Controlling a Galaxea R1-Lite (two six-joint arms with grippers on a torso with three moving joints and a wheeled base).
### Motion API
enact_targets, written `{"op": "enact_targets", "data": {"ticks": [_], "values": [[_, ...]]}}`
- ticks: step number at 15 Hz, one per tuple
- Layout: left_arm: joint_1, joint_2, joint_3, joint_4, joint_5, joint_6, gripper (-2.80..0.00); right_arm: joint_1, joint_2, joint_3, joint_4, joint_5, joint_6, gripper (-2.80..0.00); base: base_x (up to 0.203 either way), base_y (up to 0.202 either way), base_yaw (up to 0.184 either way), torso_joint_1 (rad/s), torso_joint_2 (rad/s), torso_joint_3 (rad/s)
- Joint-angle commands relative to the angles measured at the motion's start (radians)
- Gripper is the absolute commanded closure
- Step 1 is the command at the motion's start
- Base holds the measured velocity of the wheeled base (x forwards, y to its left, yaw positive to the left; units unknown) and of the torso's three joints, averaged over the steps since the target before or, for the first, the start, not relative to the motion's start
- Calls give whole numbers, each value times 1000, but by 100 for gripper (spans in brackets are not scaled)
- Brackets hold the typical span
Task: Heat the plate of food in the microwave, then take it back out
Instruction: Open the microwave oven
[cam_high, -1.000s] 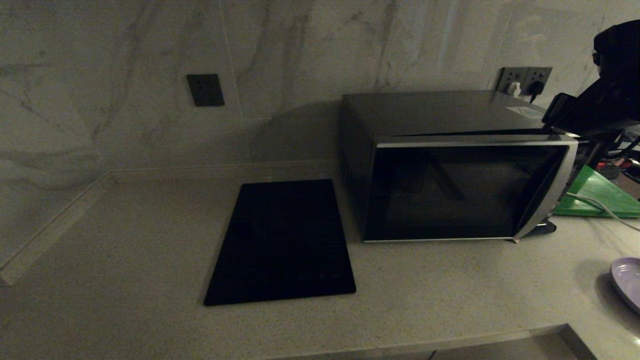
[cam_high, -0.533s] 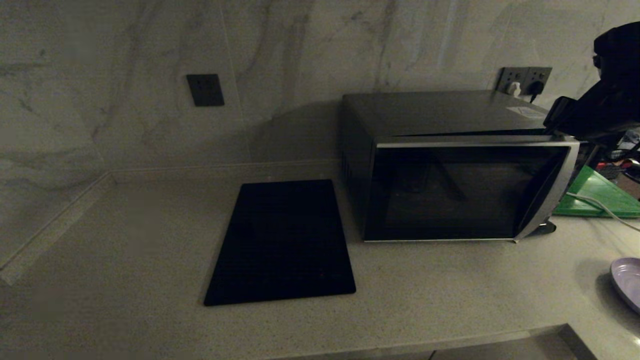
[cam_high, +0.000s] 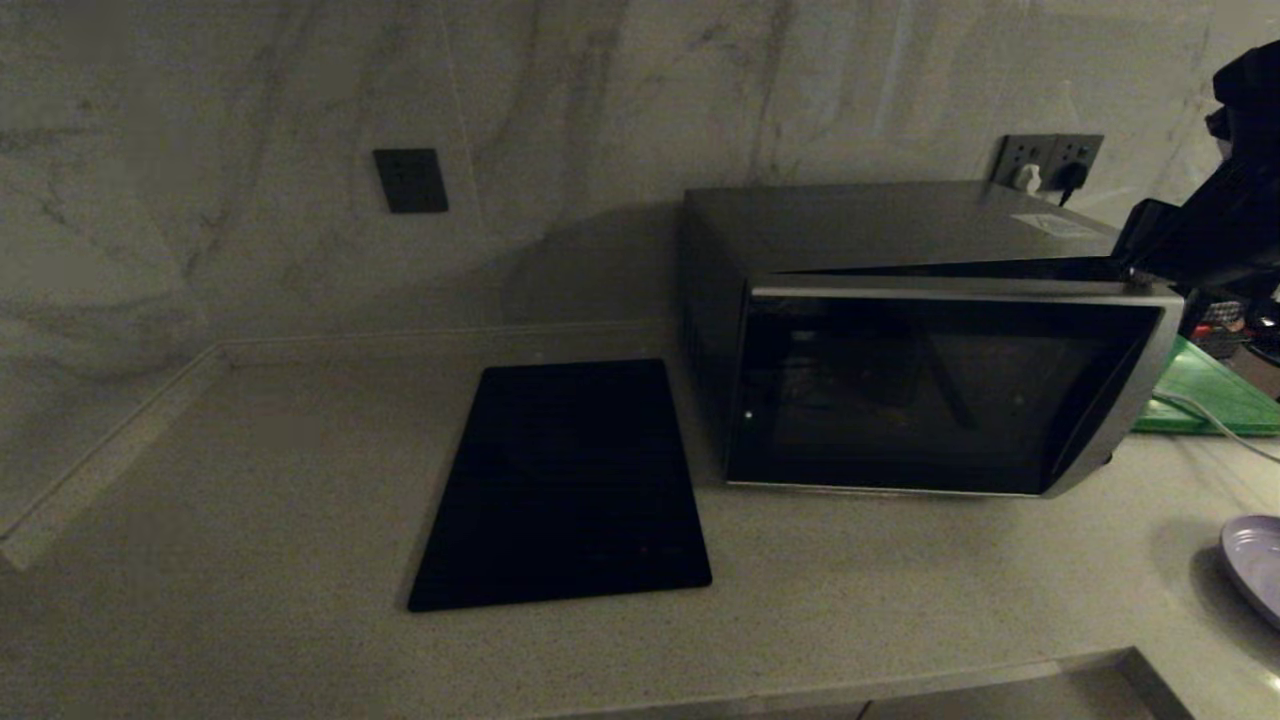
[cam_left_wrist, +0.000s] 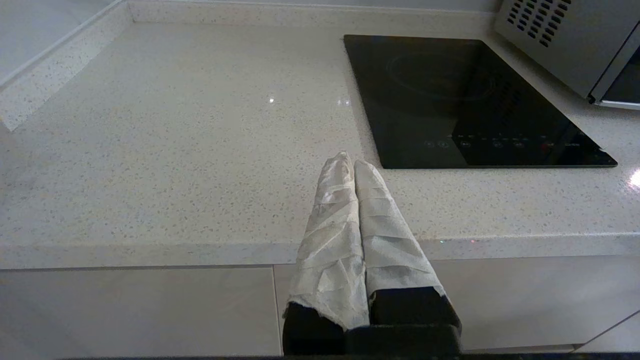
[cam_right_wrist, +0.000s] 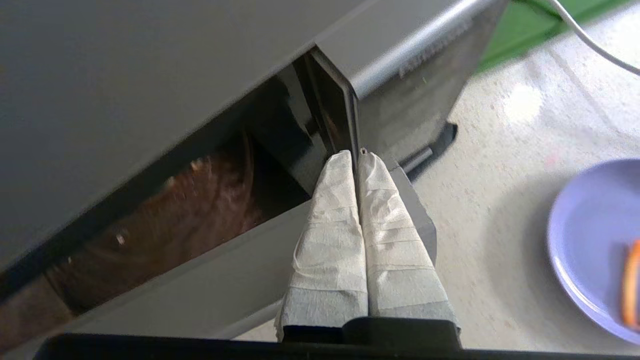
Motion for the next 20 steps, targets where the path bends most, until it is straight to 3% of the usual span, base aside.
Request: {"op": "enact_targets", "data": {"ticks": [1, 12, 15, 17, 20], "values": [[0, 2, 0, 0, 0, -1, 0, 2, -27, -3, 24, -1, -5, 0, 0, 0, 0, 0, 0, 0], [0, 2, 0, 0, 0, -1, 0, 18, -122, -7, 149, 93, -31, 0, 0, 0, 0, 0, 0, 0], [0, 2, 0, 0, 0, -1, 0, 18, -108, -11, 39, 72, -34, 0, 0, 0, 0, 0, 0, 0], [0, 2, 0, 0, 0, -1, 0, 18, -69, -12, -88, -4, -87, 0, 0, 0, 0, 0, 0, 0], [0, 2, 0, 0, 0, -1, 0, 20, -32, -5, -99, -16, -110, 0, 0, 0, 0, 0, 0, 0]]}}
